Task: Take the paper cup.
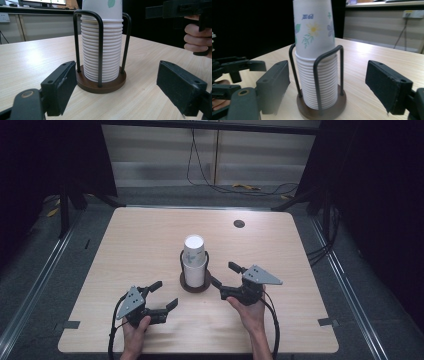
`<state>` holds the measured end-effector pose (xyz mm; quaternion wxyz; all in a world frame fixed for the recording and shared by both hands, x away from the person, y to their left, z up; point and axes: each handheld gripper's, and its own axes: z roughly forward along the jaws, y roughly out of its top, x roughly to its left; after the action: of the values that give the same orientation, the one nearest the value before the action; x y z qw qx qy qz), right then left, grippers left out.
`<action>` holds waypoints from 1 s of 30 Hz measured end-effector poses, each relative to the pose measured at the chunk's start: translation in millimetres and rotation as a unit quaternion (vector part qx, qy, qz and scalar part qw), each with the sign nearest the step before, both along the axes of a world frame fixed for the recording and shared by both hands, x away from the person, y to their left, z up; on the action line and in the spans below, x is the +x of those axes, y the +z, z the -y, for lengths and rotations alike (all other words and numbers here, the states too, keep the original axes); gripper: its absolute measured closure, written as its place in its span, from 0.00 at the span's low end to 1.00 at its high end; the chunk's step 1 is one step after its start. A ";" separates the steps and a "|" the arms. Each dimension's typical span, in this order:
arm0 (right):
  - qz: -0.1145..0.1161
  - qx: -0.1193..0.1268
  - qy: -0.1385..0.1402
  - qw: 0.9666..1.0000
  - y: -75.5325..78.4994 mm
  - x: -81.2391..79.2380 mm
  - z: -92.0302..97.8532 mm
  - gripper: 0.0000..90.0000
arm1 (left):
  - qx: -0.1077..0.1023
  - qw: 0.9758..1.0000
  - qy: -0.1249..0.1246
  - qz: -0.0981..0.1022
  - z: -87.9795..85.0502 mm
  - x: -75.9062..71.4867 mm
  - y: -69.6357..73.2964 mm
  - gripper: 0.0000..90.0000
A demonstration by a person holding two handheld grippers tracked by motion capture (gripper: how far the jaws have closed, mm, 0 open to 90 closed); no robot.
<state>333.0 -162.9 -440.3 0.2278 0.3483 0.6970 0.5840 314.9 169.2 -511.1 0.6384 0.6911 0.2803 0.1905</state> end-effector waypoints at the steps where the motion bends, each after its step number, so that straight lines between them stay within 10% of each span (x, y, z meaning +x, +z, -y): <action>1: -0.002 -0.003 0.004 1.000 1.6 1.3 -1.0 0.21 | 0.000 1.000 0.000 0.000 0.0 0.0 0.0 0.18; 30: -0.024 -0.027 0.059 0.998 42.3 35.5 -24.7 0.18 | 0.001 1.000 -0.004 0.005 -0.3 -0.5 -0.1 0.18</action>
<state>368.5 -138.3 -398.1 0.1854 0.3147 0.7368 0.5689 314.4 169.5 -511.2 0.6397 0.6919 0.2741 0.1919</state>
